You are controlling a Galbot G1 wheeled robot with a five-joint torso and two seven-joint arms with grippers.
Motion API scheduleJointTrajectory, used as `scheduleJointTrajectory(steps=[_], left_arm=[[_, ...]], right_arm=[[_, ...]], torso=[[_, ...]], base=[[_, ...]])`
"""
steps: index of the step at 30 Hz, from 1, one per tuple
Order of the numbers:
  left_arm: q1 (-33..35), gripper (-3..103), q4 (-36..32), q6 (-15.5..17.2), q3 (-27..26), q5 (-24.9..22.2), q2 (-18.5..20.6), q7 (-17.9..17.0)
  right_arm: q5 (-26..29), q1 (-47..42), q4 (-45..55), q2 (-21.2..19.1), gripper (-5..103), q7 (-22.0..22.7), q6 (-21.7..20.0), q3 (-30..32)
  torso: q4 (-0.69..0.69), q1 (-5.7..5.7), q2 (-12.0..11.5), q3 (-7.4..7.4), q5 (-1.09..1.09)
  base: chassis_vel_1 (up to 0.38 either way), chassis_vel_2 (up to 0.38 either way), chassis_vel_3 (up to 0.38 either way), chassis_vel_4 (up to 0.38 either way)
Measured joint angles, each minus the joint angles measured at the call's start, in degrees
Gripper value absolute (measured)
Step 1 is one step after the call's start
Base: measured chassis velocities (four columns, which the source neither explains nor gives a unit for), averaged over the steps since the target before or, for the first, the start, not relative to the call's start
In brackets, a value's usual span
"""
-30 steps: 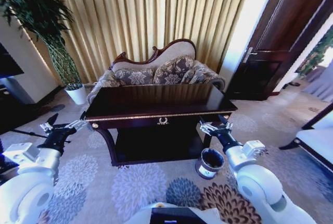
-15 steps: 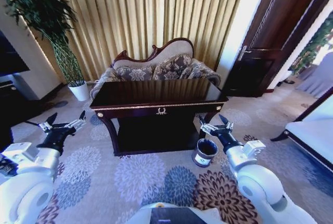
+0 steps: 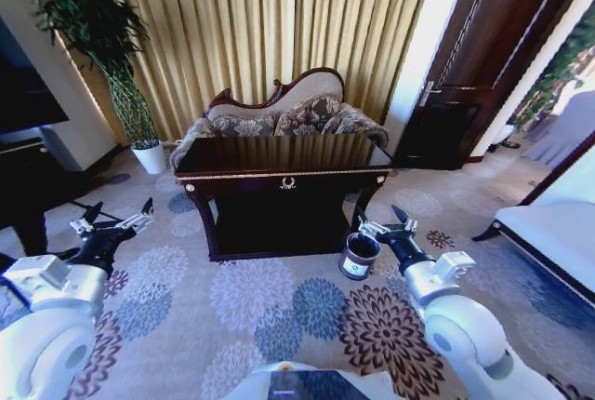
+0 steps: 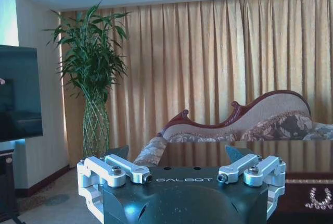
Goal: Move to the front of the table and place the trash on the table into the trash bin.
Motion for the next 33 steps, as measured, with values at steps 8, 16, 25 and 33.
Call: scheduleJointTrajectory(steps=[8,16,25,33], left_arm=[[0.1,100,0.0,0.0,0.0,0.0,-0.2,0.2],[0.1,100,0.0,-0.1,0.2,0.0,-0.3,0.3],[0.1,100,0.0,-0.1,0.6,0.1,-0.7,0.6],[0.2,100,0.0,-2.2,2.6,1.1,-1.2,0.6]], right_arm=[[-0.2,-0.1,0.0,0.2,100,0.0,0.0,0.0],[-0.4,-0.2,-0.2,0.4,100,0.0,0.1,0.0],[-1.6,-0.1,-1.5,0.6,100,0.0,0.2,-0.2],[-3.6,-0.4,-2.9,0.3,100,-0.4,1.7,-0.2]], torso=[[-0.01,0.03,0.0,0.01,0.02],[0.01,0.0,0.0,0.0,0.0],[0.0,0.01,0.0,0.01,0.02],[0.01,-0.06,0.0,-0.03,0.01]], base=[[0.185,-0.194,-0.196,0.186],[0.234,-0.231,-0.224,0.236],[0.207,-0.212,-0.207,0.208],[0.184,-0.18,-0.163,0.179]])
